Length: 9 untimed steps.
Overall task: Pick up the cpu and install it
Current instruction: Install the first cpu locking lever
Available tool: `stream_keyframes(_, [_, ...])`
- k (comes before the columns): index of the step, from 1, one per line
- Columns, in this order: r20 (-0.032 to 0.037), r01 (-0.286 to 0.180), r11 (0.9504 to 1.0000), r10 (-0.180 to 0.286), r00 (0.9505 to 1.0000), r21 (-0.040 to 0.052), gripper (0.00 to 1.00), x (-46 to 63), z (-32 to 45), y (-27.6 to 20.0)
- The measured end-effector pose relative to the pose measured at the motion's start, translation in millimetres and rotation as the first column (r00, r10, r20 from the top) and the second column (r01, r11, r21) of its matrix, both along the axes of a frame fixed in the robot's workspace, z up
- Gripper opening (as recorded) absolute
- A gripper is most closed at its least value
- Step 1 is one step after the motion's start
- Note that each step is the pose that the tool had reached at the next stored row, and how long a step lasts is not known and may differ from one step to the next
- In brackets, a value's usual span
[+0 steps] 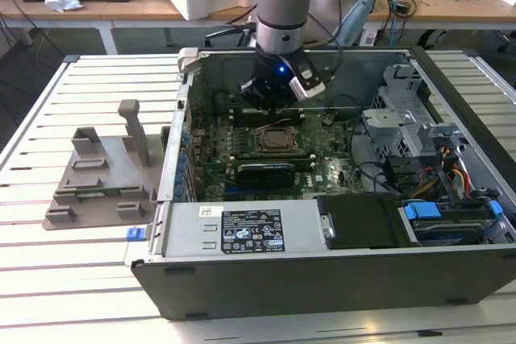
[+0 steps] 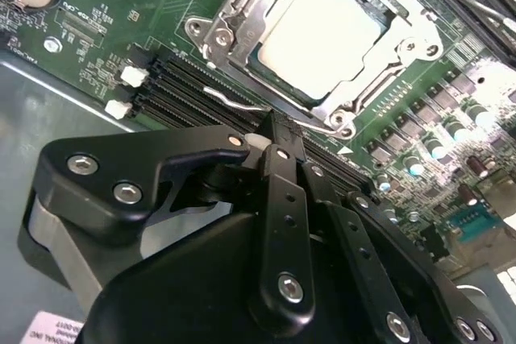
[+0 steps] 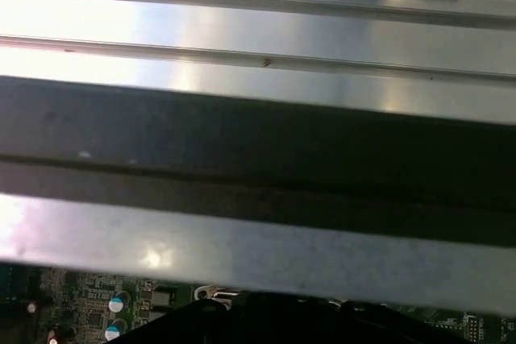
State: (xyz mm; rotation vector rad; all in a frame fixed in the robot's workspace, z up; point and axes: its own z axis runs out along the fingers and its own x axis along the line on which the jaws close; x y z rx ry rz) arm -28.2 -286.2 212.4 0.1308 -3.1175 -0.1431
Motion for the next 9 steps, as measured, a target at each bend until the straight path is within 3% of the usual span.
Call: stream_keyframes(9, [-0.0003, 0.0, 1.0, 0.0, 1.0, -0.0001, 0.11, 12.3, -5.3, 0.0])
